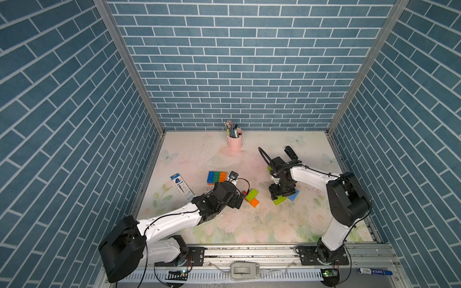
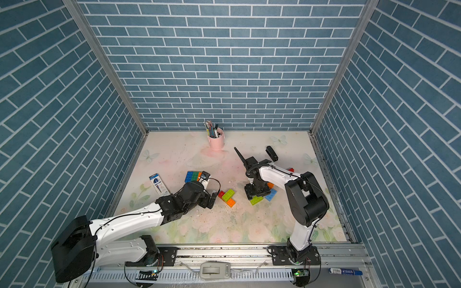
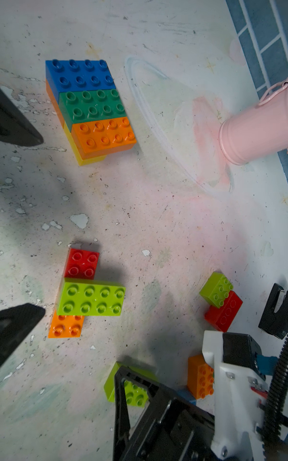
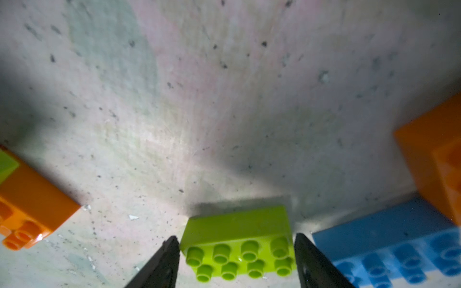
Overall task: Assemble a rectangle with lego
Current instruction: Pick up the lego brick from the center of the board.
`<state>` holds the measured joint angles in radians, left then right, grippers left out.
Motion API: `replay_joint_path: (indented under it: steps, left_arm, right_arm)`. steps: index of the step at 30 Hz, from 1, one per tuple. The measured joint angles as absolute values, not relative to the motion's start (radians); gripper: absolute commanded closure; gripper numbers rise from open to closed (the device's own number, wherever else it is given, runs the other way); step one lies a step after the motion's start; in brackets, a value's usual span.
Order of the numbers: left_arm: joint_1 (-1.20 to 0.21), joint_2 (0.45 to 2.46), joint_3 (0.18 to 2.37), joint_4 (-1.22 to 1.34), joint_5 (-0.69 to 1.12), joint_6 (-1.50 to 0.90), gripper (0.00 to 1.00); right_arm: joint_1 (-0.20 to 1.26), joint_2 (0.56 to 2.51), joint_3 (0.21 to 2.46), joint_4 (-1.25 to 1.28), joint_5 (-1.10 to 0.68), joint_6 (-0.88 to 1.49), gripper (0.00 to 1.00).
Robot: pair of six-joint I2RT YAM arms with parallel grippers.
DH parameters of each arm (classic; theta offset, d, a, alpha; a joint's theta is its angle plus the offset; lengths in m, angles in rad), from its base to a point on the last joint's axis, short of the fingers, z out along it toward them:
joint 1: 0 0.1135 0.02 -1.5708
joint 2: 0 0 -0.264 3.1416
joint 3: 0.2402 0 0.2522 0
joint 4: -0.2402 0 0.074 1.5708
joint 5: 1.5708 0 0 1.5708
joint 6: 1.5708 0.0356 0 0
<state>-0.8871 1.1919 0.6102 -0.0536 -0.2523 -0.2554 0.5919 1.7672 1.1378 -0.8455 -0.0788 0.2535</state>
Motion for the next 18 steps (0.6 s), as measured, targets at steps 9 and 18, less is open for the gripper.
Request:
replay_joint_path:
  steps: [9,18]
  left_arm:
    - [-0.883,1.185,0.599,-0.053,-0.249,-0.256,0.01]
    - [-0.881,1.184,0.599,-0.051,-0.249,-0.256,0.01]
  right_arm:
    - [0.614,1.767,1.138,-0.861,-0.079,0.253,0.22]
    - [0.616,1.775,1.135,-0.860,-0.073,0.253,0.26]
